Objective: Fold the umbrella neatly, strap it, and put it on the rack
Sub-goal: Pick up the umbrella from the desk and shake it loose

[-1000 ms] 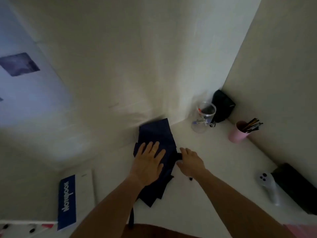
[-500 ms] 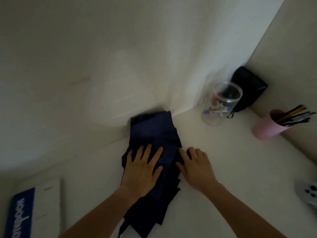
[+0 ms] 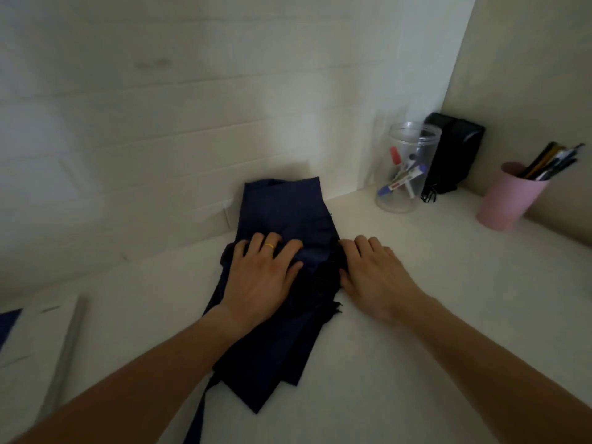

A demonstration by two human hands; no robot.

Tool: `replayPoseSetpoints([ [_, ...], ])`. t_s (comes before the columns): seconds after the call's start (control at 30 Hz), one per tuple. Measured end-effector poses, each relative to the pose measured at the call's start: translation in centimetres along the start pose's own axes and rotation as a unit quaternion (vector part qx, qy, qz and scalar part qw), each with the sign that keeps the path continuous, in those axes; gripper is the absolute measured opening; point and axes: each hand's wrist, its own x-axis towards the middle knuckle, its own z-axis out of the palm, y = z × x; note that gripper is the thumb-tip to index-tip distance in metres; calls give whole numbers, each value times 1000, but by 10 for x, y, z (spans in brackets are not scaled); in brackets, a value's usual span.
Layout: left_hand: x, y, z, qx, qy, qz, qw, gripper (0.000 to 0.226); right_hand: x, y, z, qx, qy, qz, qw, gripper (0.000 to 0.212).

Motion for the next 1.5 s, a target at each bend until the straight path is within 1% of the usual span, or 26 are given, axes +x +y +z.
replayPoseSetpoints([
  [0.07,-10,2,-10,13,15,22,1000,32,-8,-6,-20,8,-44,-8,999,34],
  [0.17,-38,10,-40,10,12,13,1000,35,-38,-27,-50,-6,-56,-5,998,35],
  [0.27,-72,22,-89,0,34,-3,999,39,-82,-63,-84,-55,28,4,998,28],
  [0.37,-88,33,-156,6,76,8,997,45,-120,-90,-135,-48,138,59,987,28],
  [0.53,-101,55,-275,-90,204,-31,974,70,-167,-115,-211,49,315,170,932,20],
  [0.6,-111,65,-318,-156,247,-22,956,84,-179,-124,-240,97,361,199,906,30],
  [0.63,-116,69,-338,-197,256,-19,946,89,-184,-128,-255,143,390,222,882,39],
  [0.7,-125,76,-375,-282,234,5,930,91,-192,-139,-289,276,438,274,811,57],
  [0.77,-132,82,-407,-366,199,52,908,83,-194,-143,-313,414,476,256,733,67],
  [0.8,-134,85,-422,-410,198,72,888,77,-194,-146,-325,506,478,213,686,65],
  [0.87,-137,86,-448,-454,232,80,856,66,-188,-150,-343,666,424,169,590,52],
  [0.93,-139,83,-469,-426,285,73,856,58,-182,-150,-349,773,358,170,495,33],
  [0.97,-139,81,-477,-396,315,72,859,51,-180,-151,-350,773,345,181,501,22],
  [1.0,-140,77,-483,-367,347,68,860,43,-177,-146,-343,720,371,201,551,11],
  [1.03,-141,73,-488,-340,377,58,860,35,-174,-146,-339,680,404,196,579,9],
  [1.07,-142,69,-491,-317,398,48,860,32,-170,-145,-332,635,428,191,615,16],
  [1.1,-142,65,-494,-302,408,37,861,30,-170,-141,-335,596,420,205,652,20],
  [1.17,-143,57,-497,-298,402,19,866,28,-168,-123,-325,519,438,206,705,16],
  [1.23,-144,48,-497,-303,396,4,867,27,-164,-120,-325,487,454,203,718,11],
  [1.27,-145,43,-497,-304,397,-3,866,26,-165,-119,-327,550,442,207,678,11],
  [1.3,-145,38,-496,-305,398,-8,865,24,-167,-118,-330,536,444,179,695,8],
  [1.33,-145,35,-495,-302,400,-13,865,23,-166,-115,-334,519,458,175,700,15],
  [1.37,-145,32,-495,-298,400,-17,866,24,-166,-114,-340,528,456,170,696,20],
  [1.4,-145,31,-494,-296,399,-23,868,27,-162,-110,-336,565,453,161,670,18],
  [1.47,-143,31,-495,-295,397,-30,869,33,-162,-113,-334,522,446,176,705,9],
  [1.5,-142,32,-495,-295,396,-30,869,33,-159,-113,-333,506,458,159,713,14],
])
